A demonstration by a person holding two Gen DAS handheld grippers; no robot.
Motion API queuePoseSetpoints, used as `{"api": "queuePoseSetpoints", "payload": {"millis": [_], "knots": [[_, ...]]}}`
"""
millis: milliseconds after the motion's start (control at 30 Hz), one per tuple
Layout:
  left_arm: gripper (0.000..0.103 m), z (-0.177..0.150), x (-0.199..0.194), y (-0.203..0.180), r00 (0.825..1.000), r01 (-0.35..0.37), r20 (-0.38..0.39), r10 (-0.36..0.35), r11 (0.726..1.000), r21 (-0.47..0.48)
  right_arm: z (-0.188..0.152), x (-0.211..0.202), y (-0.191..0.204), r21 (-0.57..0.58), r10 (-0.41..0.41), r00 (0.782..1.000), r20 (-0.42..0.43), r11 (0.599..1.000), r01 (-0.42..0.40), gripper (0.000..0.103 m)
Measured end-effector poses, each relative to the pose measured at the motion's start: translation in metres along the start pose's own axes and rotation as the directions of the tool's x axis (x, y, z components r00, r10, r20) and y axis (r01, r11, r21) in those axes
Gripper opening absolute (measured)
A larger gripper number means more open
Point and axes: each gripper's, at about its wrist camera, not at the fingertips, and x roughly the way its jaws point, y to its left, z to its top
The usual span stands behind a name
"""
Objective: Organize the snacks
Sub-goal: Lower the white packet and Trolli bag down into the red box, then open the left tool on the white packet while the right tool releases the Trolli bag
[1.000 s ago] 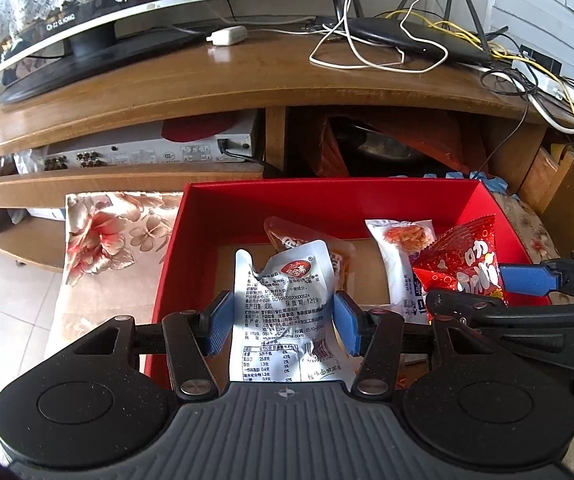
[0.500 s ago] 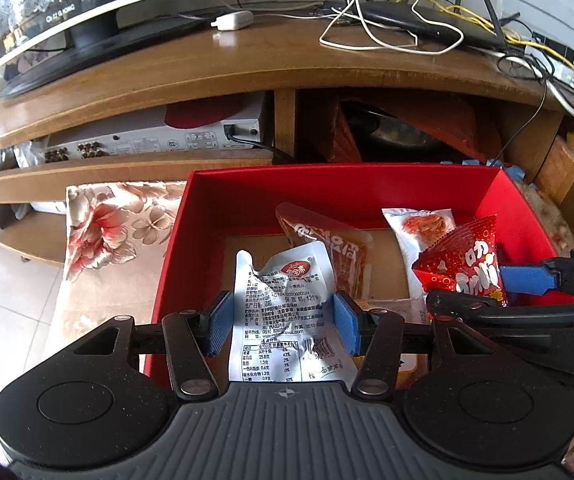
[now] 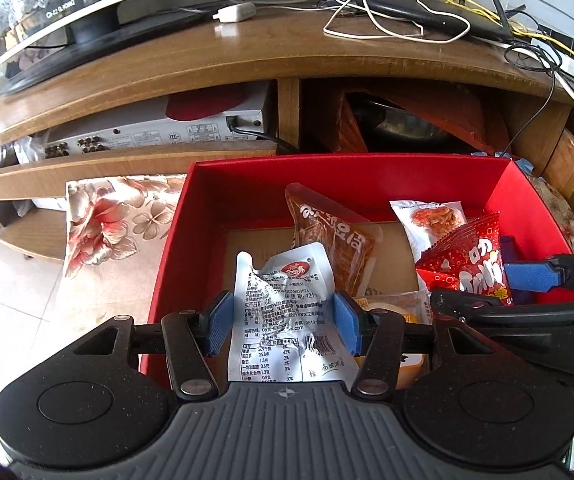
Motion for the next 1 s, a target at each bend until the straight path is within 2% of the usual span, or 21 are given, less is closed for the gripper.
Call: {"api": "queuePoseSetpoints", "payload": {"millis": [600, 1000], "knots": [[0.064, -0.0009, 0.0050, 0.0018, 1.000, -0.005, -0.010, 0.005, 1.000, -0.008, 0.0005, 0.0056, -0.0029, 0.009, -0.011, 1.000, -0.012, 1.000, 0.011, 0.050], [0.072, -0.0002, -0.0029, 0.0032, 1.000, -0.014, -0.007, 0.014, 1.000, -0.014, -0.0006, -0.0027, -0.0051, 0.019, -0.023, 1.000, -0.006, 1.000, 0.023, 0.052]]}}
